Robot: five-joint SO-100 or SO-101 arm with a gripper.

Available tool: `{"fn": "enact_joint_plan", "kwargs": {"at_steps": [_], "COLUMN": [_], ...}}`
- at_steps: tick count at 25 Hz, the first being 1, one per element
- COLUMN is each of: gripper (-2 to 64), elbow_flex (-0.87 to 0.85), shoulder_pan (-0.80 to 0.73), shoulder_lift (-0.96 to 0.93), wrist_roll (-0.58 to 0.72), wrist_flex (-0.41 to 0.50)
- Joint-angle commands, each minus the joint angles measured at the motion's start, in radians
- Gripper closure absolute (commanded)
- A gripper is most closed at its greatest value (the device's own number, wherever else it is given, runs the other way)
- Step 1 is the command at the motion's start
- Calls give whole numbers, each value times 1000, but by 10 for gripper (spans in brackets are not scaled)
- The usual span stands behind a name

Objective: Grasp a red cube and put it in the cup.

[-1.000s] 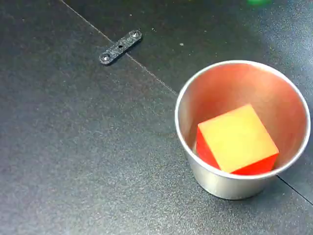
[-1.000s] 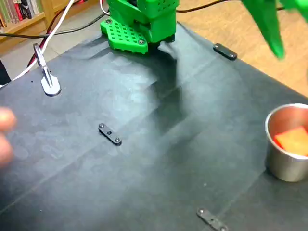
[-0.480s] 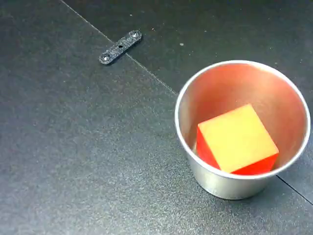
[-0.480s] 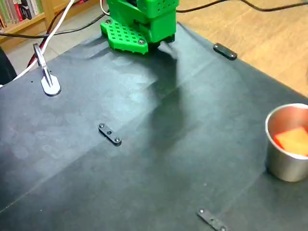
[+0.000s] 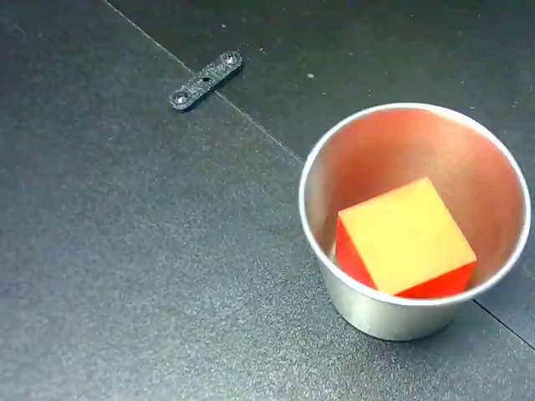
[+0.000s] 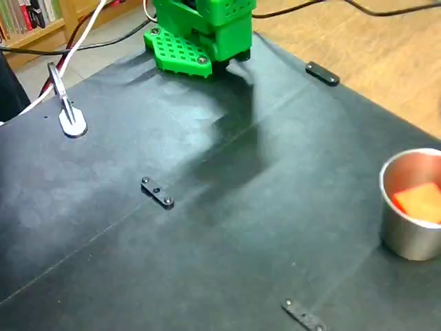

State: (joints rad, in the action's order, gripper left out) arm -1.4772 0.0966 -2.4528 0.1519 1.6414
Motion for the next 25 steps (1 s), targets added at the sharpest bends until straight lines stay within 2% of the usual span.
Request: {"fn": "enact_joint_plan", "kwargs": {"at_steps": [1,5,7,25], "gripper": [305,305,305,305], "elbow_flex": [-74,-101,-103,-124], "shoulder_pan": [-5,-8,-9,12], "shoulder_lift": [-98,-103,-98,-98], "wrist_roll": [-2,-3,-3,15], "wrist_flex": [-54,-179,-213,-201]}}
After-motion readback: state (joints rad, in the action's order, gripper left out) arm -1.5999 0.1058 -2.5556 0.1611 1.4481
